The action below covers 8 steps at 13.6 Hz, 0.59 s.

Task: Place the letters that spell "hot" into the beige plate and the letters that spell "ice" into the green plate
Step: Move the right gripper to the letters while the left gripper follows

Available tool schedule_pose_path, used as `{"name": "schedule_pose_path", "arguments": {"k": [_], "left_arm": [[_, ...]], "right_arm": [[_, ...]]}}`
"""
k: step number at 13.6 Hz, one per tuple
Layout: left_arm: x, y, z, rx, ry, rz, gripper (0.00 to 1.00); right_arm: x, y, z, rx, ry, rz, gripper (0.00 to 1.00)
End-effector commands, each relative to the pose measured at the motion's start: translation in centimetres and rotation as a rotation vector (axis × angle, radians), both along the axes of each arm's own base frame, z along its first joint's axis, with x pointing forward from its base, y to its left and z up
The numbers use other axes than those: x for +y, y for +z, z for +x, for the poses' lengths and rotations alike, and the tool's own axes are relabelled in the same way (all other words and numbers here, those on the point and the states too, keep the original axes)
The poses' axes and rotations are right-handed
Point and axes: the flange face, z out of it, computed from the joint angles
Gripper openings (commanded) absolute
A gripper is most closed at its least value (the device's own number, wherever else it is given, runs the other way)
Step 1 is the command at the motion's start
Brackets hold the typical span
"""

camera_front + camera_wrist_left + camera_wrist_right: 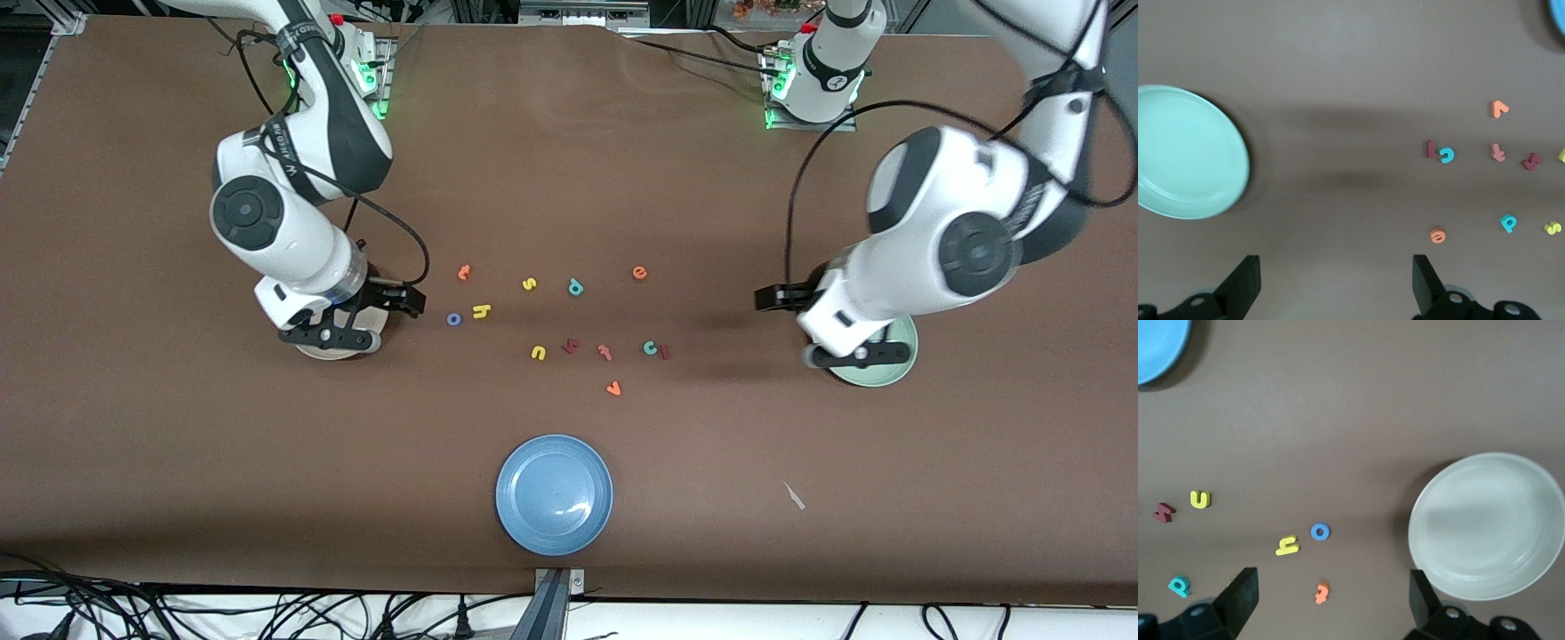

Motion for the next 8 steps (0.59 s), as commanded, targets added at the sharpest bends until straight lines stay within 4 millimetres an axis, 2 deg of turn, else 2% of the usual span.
{"name": "schedule_pose_path", "arguments": {"k": [1, 3, 5, 8], "left_arm": [[-3.2, -3.5, 0.6, -0.001, 0.099, -0.003, 1.00], [-6.3, -6.5, 0.9, -0.033, 0.195, 0.001, 1.00], [-8.7, -8.8, 0.9, -0.053, 0.306, 0.008, 1.00], [-12.0, -13.0, 0.6, -0.073, 0.467, 0.022, 1.00]], "right_arm": [[0.7, -0.9, -2.7, -0.009, -0.089, 0.021, 1.00], [2.7, -3.5, -4.7, -0.021, -0.130, 0.037, 1.00], [4.5, -5.7, -6.5, -0.041, -0.158, 0.058, 1.00], [5.0, -9.5, -7.9, -0.054, -0.151, 0.072, 1.00]]}}
